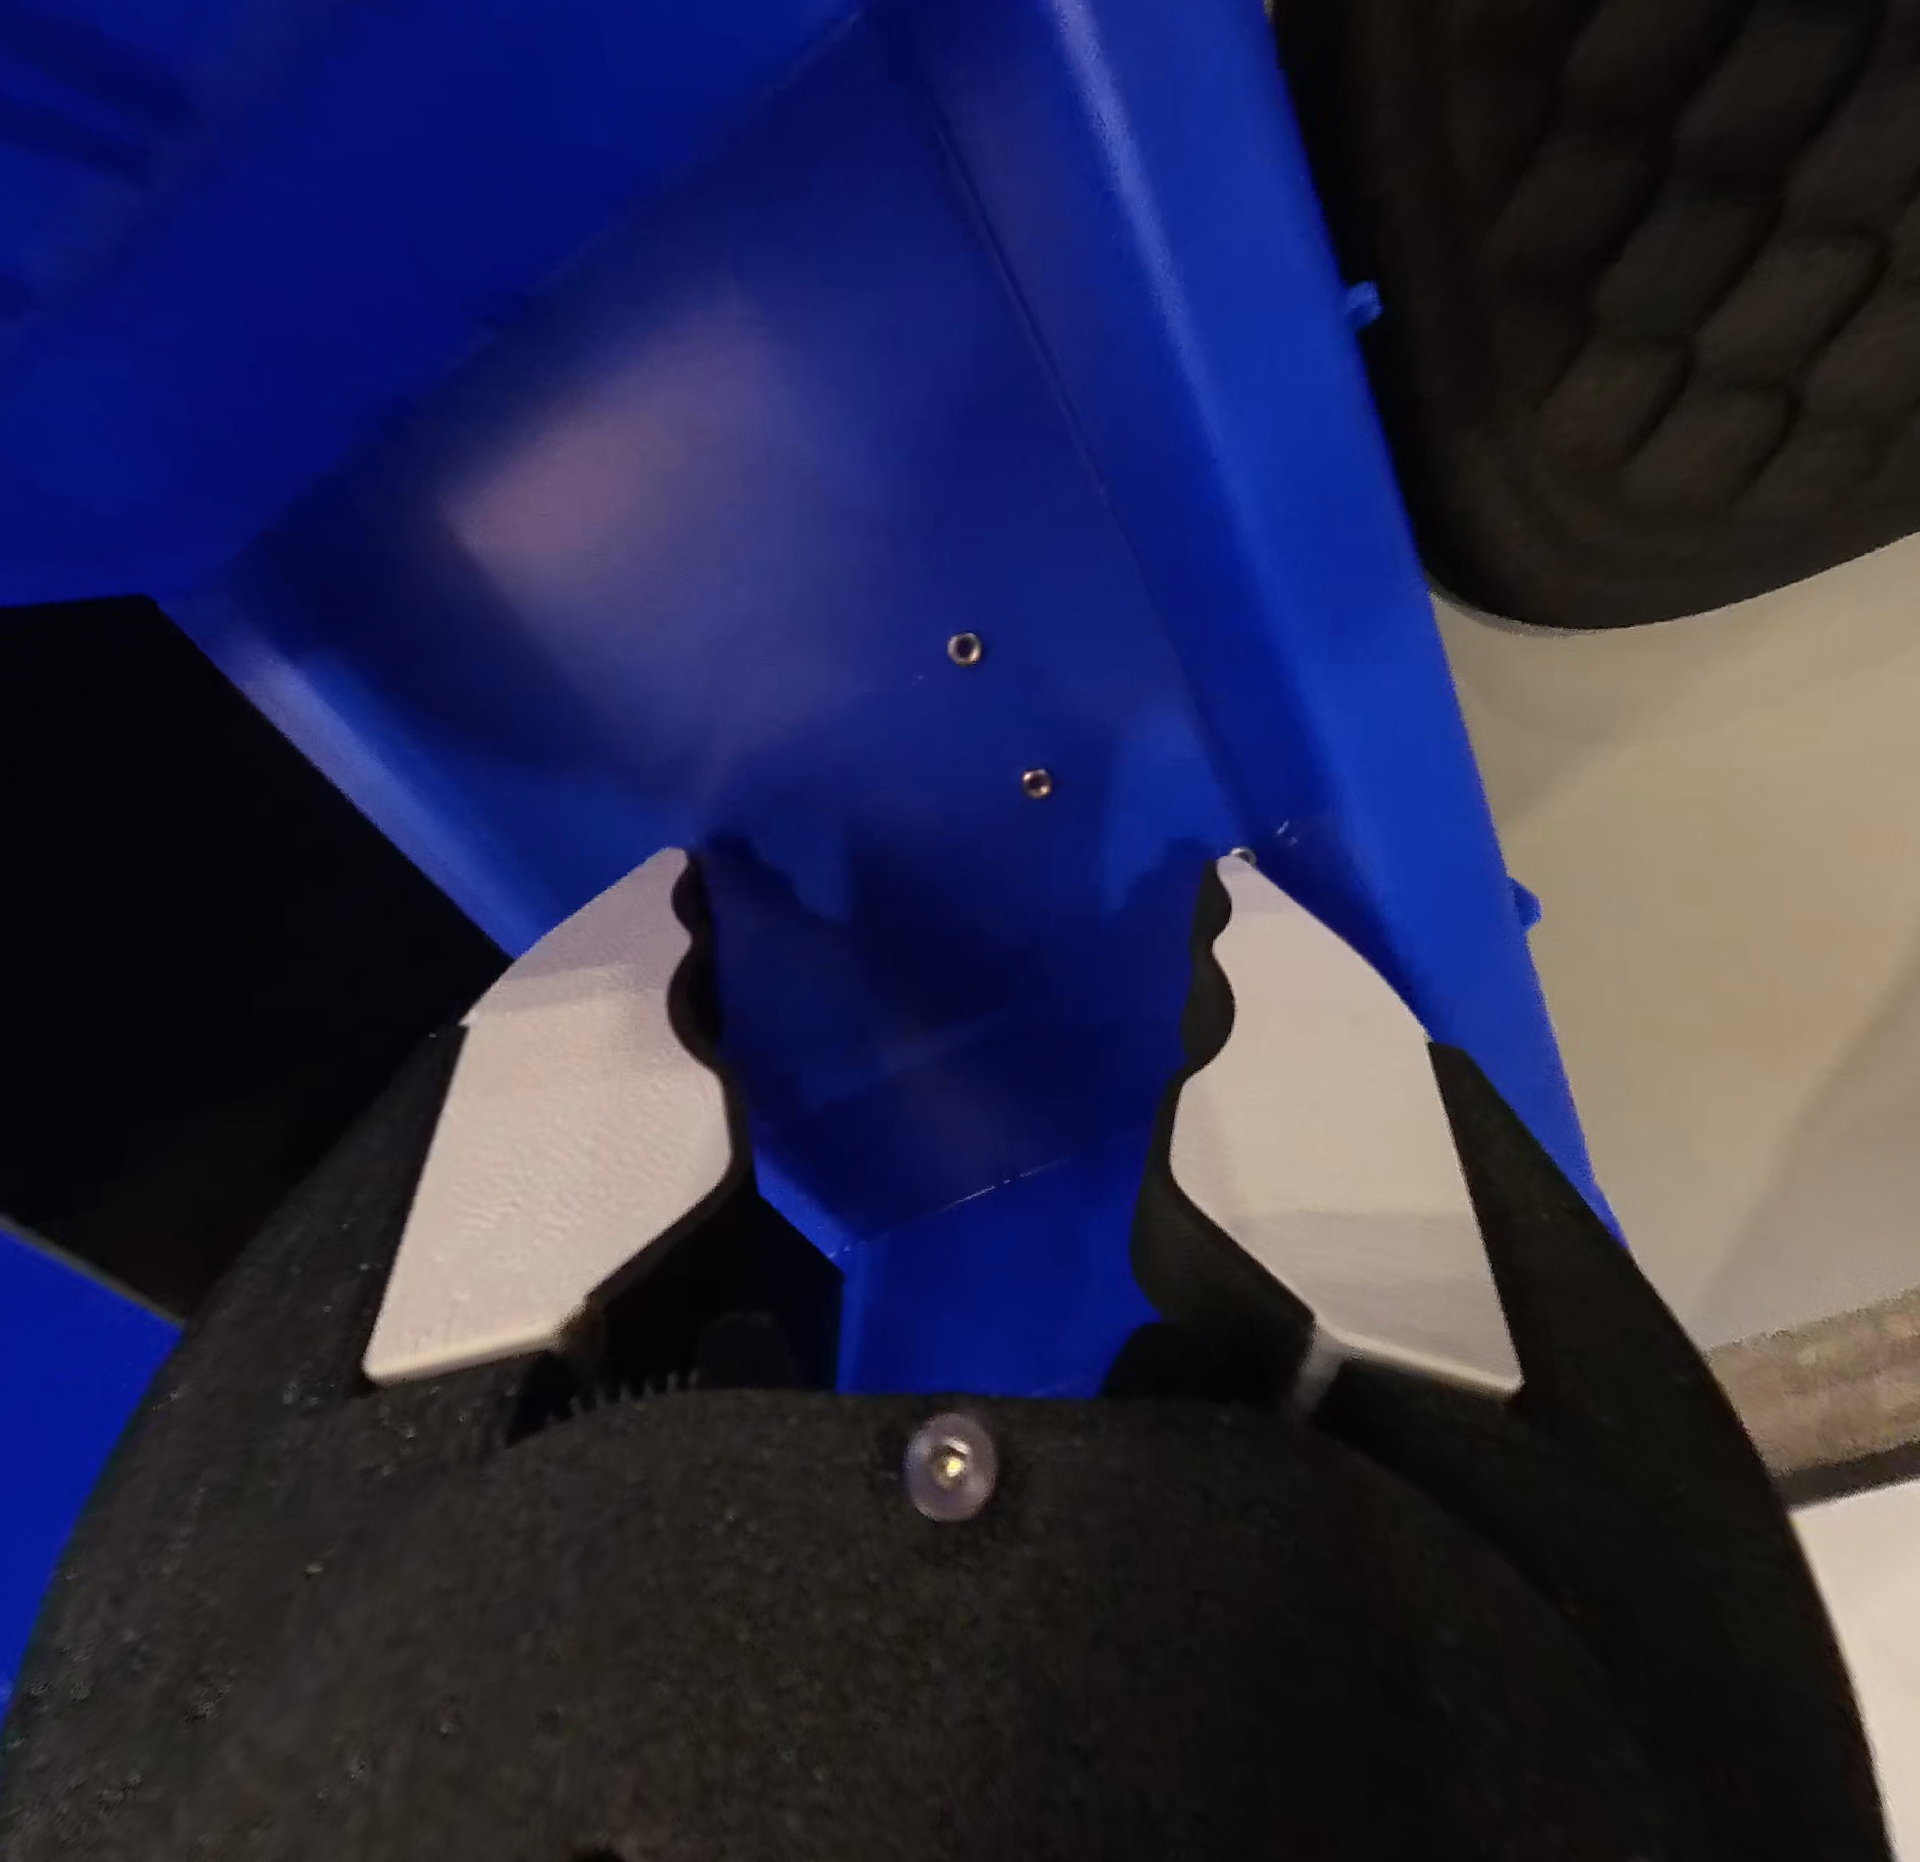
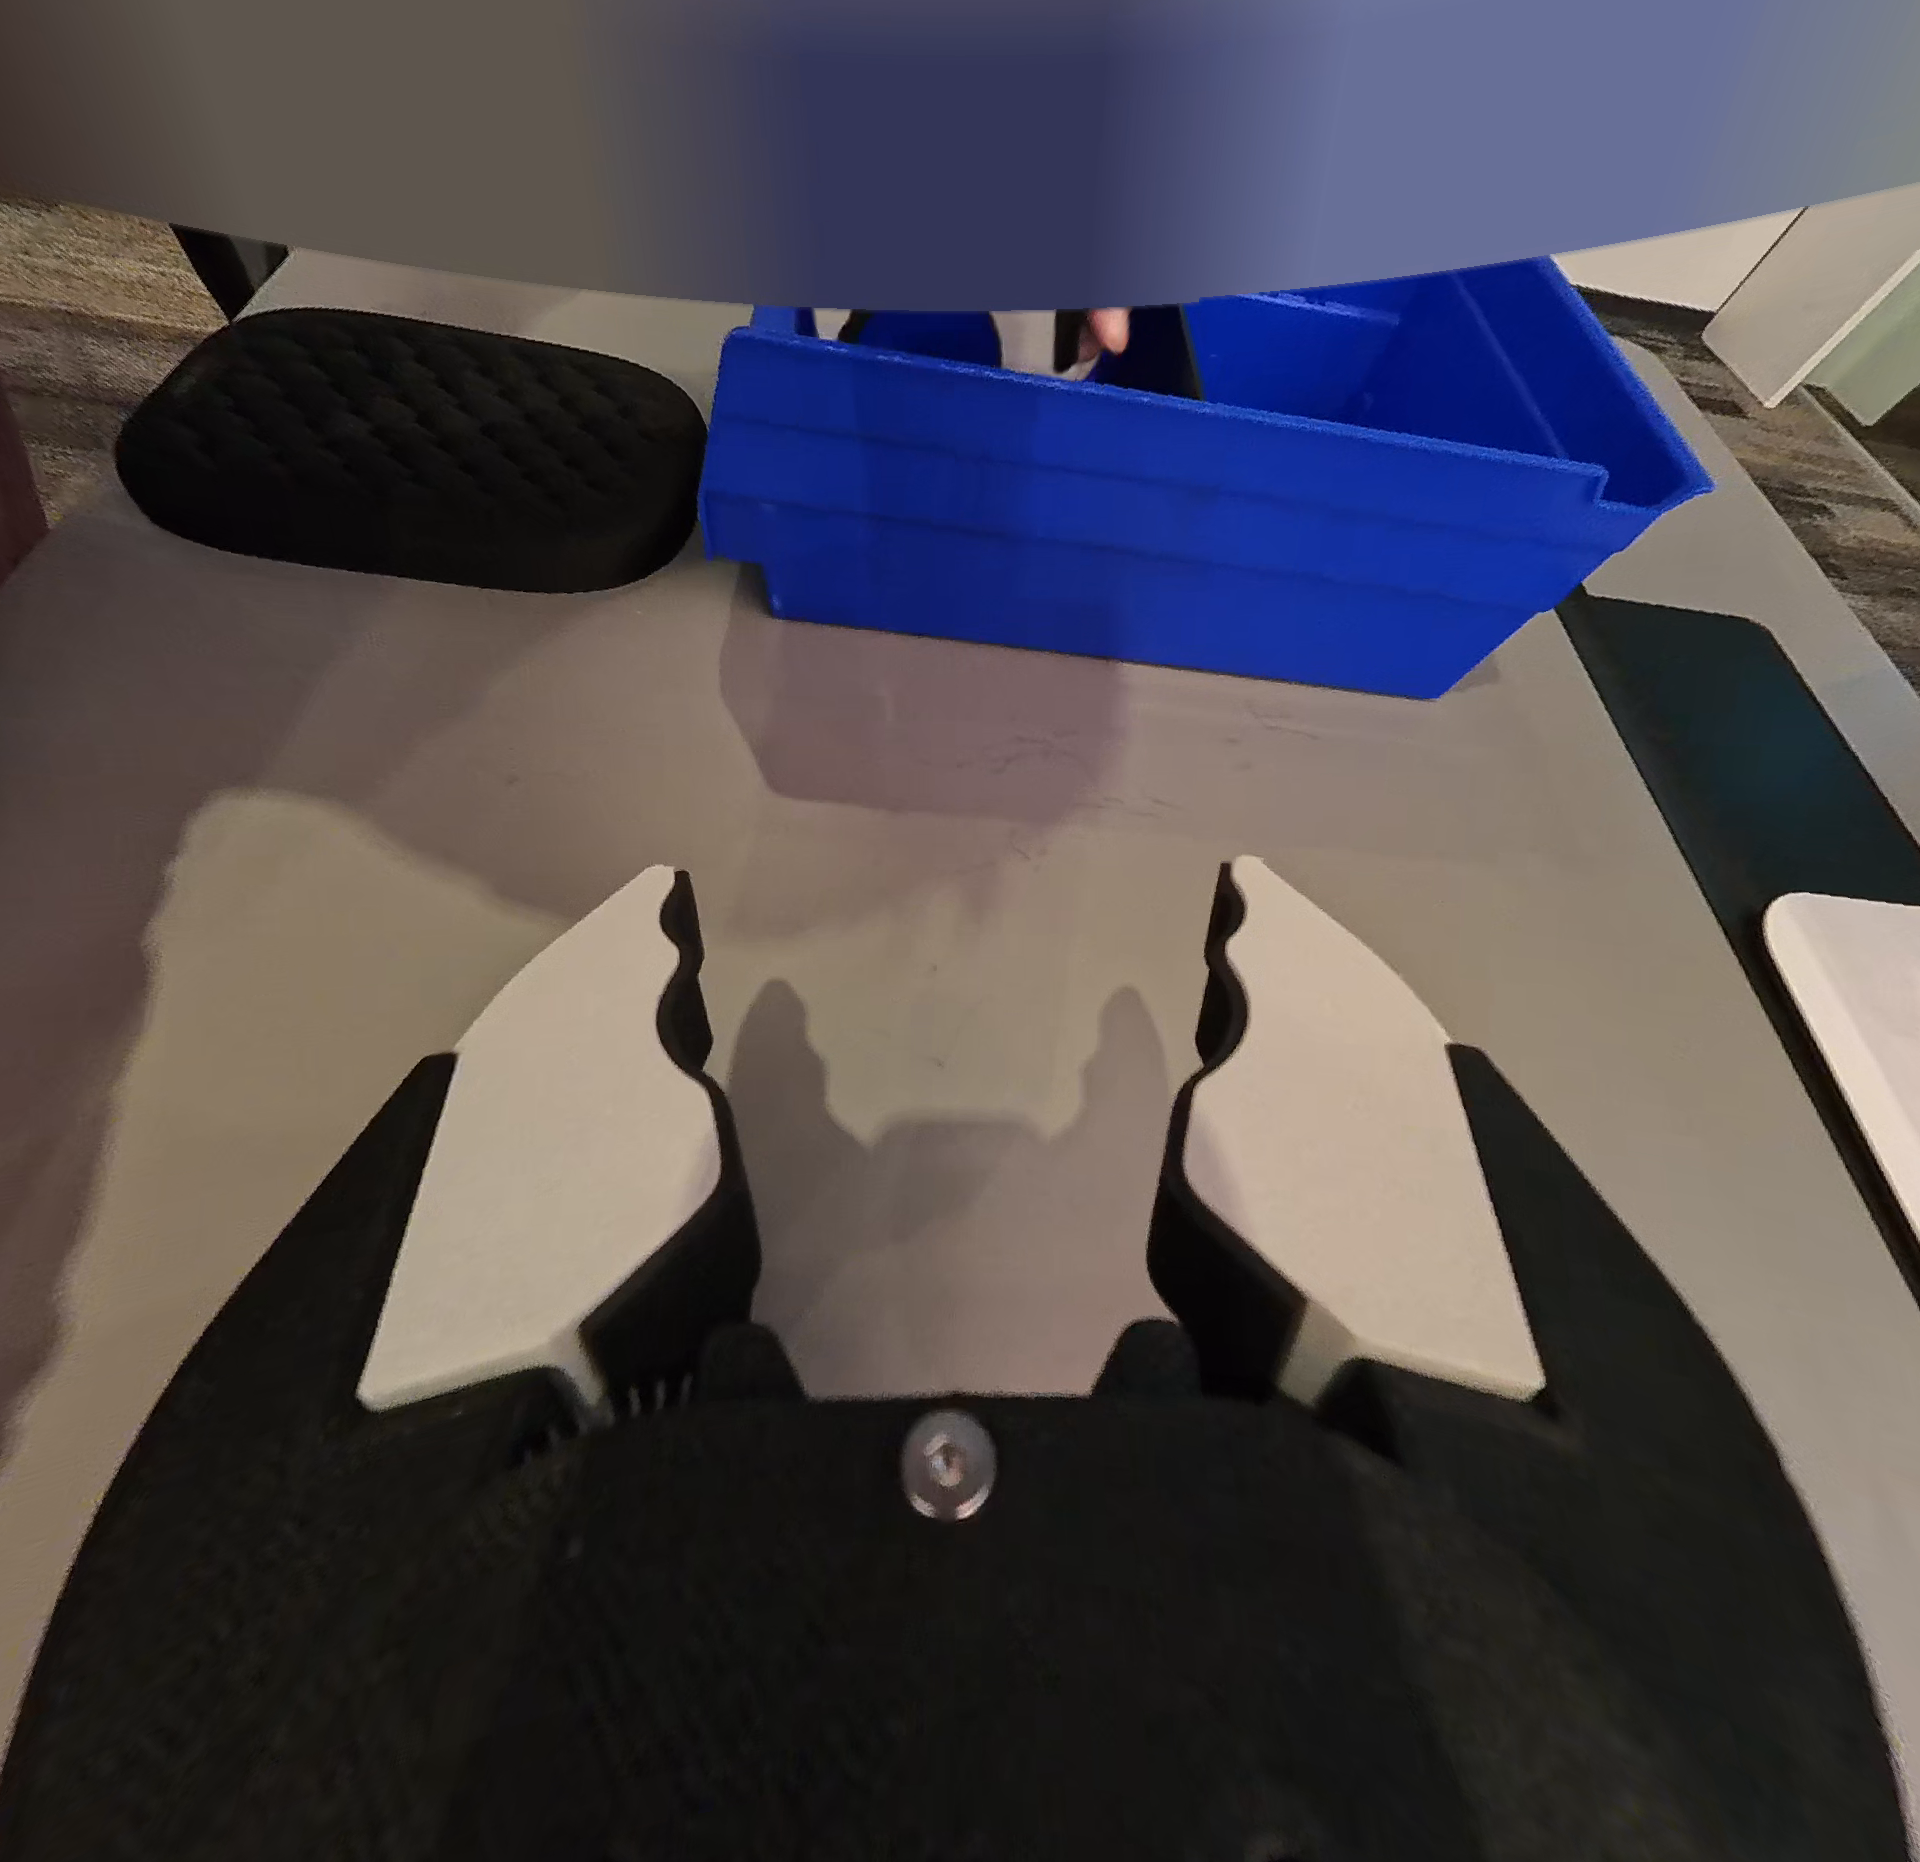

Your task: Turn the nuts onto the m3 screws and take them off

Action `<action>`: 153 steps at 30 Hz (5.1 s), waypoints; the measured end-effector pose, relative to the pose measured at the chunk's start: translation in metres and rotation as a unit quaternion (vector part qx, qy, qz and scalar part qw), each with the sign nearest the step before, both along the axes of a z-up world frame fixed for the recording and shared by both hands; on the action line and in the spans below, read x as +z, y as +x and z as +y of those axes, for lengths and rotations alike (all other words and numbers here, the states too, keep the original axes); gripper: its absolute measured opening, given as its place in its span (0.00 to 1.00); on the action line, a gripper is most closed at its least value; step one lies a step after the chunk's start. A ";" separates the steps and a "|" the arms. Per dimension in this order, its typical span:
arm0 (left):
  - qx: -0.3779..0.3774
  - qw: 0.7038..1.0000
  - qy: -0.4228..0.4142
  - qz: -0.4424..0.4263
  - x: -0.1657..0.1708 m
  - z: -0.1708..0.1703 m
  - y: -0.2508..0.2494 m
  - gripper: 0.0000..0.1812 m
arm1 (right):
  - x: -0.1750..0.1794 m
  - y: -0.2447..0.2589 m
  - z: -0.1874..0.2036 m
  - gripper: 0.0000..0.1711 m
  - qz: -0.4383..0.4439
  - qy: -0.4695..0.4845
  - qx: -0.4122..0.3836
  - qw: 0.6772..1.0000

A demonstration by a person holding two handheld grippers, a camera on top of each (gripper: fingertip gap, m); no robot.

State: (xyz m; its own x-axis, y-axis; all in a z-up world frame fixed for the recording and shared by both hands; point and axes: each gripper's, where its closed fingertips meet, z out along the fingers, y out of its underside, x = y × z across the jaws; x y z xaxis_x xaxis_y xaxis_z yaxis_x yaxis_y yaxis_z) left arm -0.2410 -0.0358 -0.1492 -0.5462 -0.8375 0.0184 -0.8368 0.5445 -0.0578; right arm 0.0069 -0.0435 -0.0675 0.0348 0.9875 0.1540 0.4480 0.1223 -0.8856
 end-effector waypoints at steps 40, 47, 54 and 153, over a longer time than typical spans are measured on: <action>0.000 1.000 -0.003 0.007 -0.008 -0.005 -0.005 0.56 | -0.006 -0.001 -0.008 0.55 -0.015 0.000 0.023 1.000; -0.015 1.000 0.018 -0.002 -0.010 -0.002 -0.005 0.54 | -0.005 -0.001 -0.010 0.55 -0.015 0.004 0.027 1.000; 0.029 0.999 0.028 -0.025 0.001 0.009 0.002 0.54 | -0.005 -0.001 -0.010 0.55 -0.016 0.003 0.029 0.999; 0.116 0.989 -0.033 -0.086 -0.004 -0.014 0.022 0.04 | 0.009 -0.002 -0.033 0.47 -0.005 -0.002 0.080 0.997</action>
State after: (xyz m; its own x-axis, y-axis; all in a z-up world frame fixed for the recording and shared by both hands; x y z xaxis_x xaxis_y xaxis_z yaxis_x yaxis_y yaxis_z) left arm -0.2191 -0.0499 -0.1535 -0.3383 -0.9410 0.0000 -0.9136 0.3285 -0.2396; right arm 0.0053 -0.0761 -0.0581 -0.1247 0.9808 0.1498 0.4320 0.1896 -0.8817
